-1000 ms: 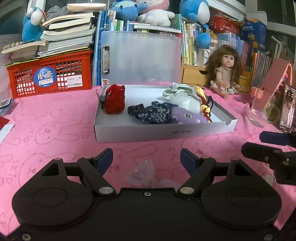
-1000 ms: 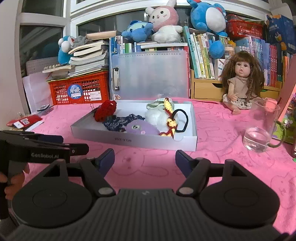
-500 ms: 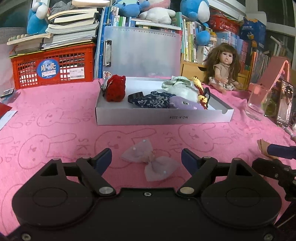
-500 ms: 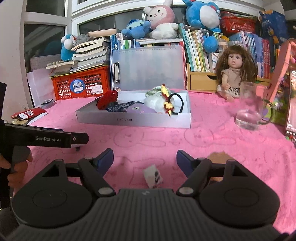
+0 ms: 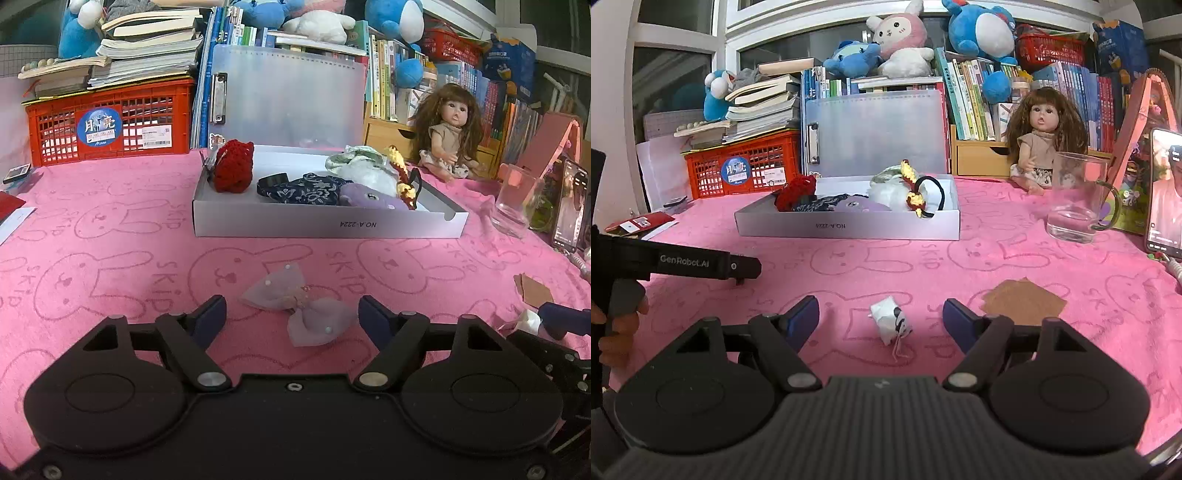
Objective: Organize objects
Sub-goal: 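Grasp the white ribbon bow with the left gripper while the right grasps the small white item, then lift the white bow and small white item toward the white box with both grippers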
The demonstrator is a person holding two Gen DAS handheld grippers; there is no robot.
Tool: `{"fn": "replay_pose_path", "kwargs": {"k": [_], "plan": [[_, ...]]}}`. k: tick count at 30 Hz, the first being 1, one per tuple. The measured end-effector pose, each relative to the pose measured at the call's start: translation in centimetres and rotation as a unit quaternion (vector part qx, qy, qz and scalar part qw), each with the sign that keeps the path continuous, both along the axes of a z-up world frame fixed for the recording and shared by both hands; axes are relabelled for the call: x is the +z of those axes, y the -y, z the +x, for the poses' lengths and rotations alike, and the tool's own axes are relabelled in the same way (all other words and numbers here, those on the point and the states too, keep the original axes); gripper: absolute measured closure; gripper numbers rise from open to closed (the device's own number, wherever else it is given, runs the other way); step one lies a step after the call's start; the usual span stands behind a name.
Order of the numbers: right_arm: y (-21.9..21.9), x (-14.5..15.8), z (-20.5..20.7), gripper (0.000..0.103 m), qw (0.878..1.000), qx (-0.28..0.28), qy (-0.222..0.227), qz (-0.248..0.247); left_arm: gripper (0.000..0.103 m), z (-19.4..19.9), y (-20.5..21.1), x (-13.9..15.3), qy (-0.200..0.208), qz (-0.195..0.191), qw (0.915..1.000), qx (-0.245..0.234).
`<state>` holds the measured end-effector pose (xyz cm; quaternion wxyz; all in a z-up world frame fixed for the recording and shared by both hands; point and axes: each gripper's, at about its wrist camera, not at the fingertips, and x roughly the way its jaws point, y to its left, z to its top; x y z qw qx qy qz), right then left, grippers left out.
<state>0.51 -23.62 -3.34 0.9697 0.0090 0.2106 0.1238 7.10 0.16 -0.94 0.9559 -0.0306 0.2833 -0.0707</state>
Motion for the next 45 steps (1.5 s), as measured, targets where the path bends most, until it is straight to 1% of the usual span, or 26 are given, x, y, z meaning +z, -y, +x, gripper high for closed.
{"fn": "replay_pose_path", "kwargs": {"k": [2,9,15,22,25,27,29,32,33,34,35,36,39,45], "plan": [[-0.01,-0.07,-0.11,0.021,1.0,0.0,0.001,0.0,0.028,0.0,0.01,-0.03,0.0,0.0,1.0,-0.001],[-0.13,-0.31,-0.02,0.024,1.0,-0.002,0.0,0.001,0.037,0.0,0.06,-0.16,0.001,0.0,1.0,0.0],[-0.2,-0.55,0.0,0.027,1.0,-0.001,-0.003,0.0,0.037,0.01,0.01,-0.14,0.002,0.0,1.0,0.001],[-0.31,-0.61,-0.08,0.029,1.0,0.0,-0.003,-0.004,0.04,-0.01,-0.04,-0.14,0.002,0.001,1.0,0.001],[-0.29,-0.6,-0.01,0.037,1.0,-0.004,-0.004,-0.005,0.042,-0.02,-0.08,-0.14,0.002,0.002,1.0,0.002],[-0.24,-0.63,0.04,0.047,1.0,-0.005,-0.007,-0.006,0.043,-0.02,-0.06,-0.15,0.002,0.002,1.0,0.002],[-0.24,-0.65,0.06,0.05,1.0,-0.007,-0.007,-0.008,0.046,0.0,-0.11,-0.16,0.003,0.002,1.0,0.004],[-0.25,-0.66,0.06,0.057,1.0,-0.009,-0.007,-0.009,0.059,-0.13,-0.25,-0.09,0.004,0.002,0.9999,0.011],[-0.23,-0.67,0.03,0.059,1.0,-0.01,-0.007,-0.01,0.066,-0.13,-0.34,-0.07,0.004,0.002,0.9999,0.013],[-0.22,-0.66,0.04,0.061,1.0,-0.011,-0.006,-0.01,0.071,-0.17,-0.37,-0.04,0.004,0.002,0.9999,0.013],[-0.21,-0.67,0.04,0.067,1.0,-0.013,-0.006,-0.011,0.074,-0.19,-0.44,-0.01,0.005,0.004,0.9999,0.015],[-0.19,-0.66,0.03,0.072,1.0,-0.015,-0.005,-0.011,0.074,-0.21,-0.44,0.01,0.005,0.006,0.9999,0.015],[-0.07,-0.6,0.06,0.075,1.0,-0.019,-0.004,-0.01,0.074,-0.23,-0.43,0.01,0.005,0.006,0.9998,0.016],[-0.04,-0.37,0.04,0.076,1.0,-0.019,0.002,-0.01,0.075,-0.33,-0.27,0.19,0.005,0.001,0.9999,0.015]]}}
